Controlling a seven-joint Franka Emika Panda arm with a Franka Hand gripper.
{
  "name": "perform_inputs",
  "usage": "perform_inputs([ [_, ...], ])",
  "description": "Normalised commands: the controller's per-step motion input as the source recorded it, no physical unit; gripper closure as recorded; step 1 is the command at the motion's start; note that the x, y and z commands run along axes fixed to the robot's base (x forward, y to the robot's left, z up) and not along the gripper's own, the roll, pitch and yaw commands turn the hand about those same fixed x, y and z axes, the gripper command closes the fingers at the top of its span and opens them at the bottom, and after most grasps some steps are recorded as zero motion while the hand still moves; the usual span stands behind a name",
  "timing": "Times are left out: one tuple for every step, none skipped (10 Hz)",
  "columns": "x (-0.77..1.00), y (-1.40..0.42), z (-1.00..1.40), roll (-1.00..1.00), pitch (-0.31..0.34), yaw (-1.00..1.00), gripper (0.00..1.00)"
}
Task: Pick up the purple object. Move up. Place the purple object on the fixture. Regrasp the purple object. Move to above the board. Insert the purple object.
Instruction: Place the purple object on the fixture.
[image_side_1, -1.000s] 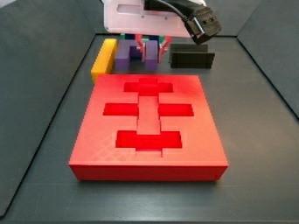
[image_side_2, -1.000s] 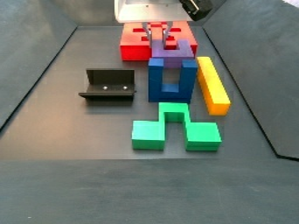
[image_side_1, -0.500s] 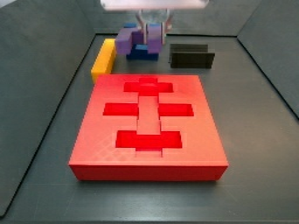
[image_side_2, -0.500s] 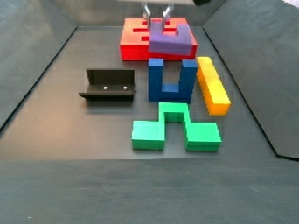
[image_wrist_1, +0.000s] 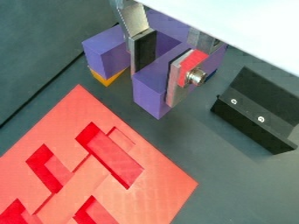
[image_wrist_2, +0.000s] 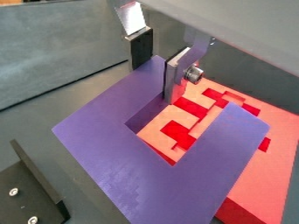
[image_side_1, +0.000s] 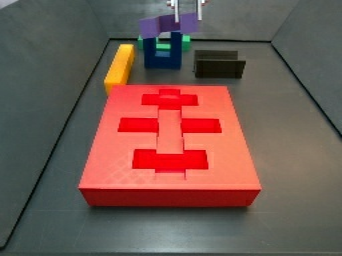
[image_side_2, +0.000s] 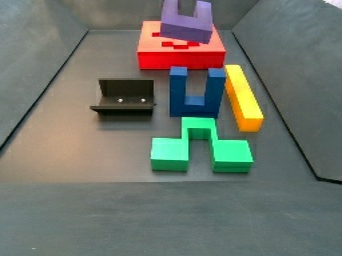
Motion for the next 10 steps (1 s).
perform_inputs([
  [0.78,0.07,0.25,-0.30,0.600,0.03,1.00],
  [0.82,0.07,0.26,-0.28,0.606,0.01,1.00],
  [0.79,0.07,0.29,-0.30,0.597,0.03,1.00],
  [0.72,0.07,0.31,-0.34,0.574,0.05,1.00],
  [0.71,0.00,0.34,-0.28,0.566,0.07,1.00],
  [0.78,0.00,0.39,-0.28,0.603,0.06,1.00],
  [0.80,0.00,0.35,-0.22,0.606,0.03,1.00],
  [0.84,0.00,0.29,-0.11,0.631,0.02,1.00],
  [0.86,0.00,0.25,-0.17,0.606,0.00,1.00],
  [0.82,0.05,0.11,-0.41,0.434,0.00,1.00],
])
